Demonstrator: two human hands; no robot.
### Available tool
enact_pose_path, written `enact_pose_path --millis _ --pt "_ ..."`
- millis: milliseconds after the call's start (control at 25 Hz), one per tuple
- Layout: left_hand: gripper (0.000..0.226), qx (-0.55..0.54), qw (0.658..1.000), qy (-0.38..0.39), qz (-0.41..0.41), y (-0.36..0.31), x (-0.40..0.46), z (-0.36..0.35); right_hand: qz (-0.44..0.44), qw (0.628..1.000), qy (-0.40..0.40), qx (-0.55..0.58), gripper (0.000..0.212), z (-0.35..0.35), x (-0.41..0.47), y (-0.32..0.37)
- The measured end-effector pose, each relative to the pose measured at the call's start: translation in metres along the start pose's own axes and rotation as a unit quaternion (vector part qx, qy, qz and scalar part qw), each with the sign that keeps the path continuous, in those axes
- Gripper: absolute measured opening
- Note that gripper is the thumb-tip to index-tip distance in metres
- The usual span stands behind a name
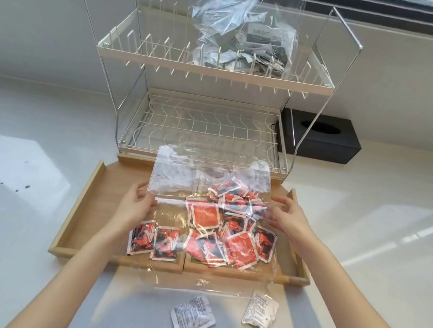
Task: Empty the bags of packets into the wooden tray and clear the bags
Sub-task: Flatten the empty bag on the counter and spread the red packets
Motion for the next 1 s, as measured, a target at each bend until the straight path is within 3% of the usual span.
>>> enact_pose_path --millis 320,640,800,1000 --pt "0.036 -0.024 0.999 -0.034 -0.017 0.002 0.004 0.0 0.031 0.999 -0.041 0.005 0.023 0.0 0.006 -0.004" --pt "0.039 -0.052 0.997 -0.034 -0.033 -0.002 -0.012 0.008 0.034 0.998 -0.028 0.034 0.035 0.007 -0.011 0.001" --pt "0.046 -0.051 0.994 -0.006 -0.098 -0.011 -0.022 0.014 0.073 0.996 -0.048 0.021 0.034 0.013 -0.017 0.005" --pt "0.036 0.039 0.981 0.037 -0.184 -0.022 -0.029 0.02 0.126 0.989 -0.07 0.026 0.033 0.025 -0.023 0.009"
Point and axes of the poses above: each hand's wrist, its own x-axis towards the middle knuckle, its own z-axis out of the back of the hand, y = z × x, the point moved 2 cm from there along x, towards the middle knuckle, and after that the axes turned 9 degrees about -y, right-handed, at the moved point
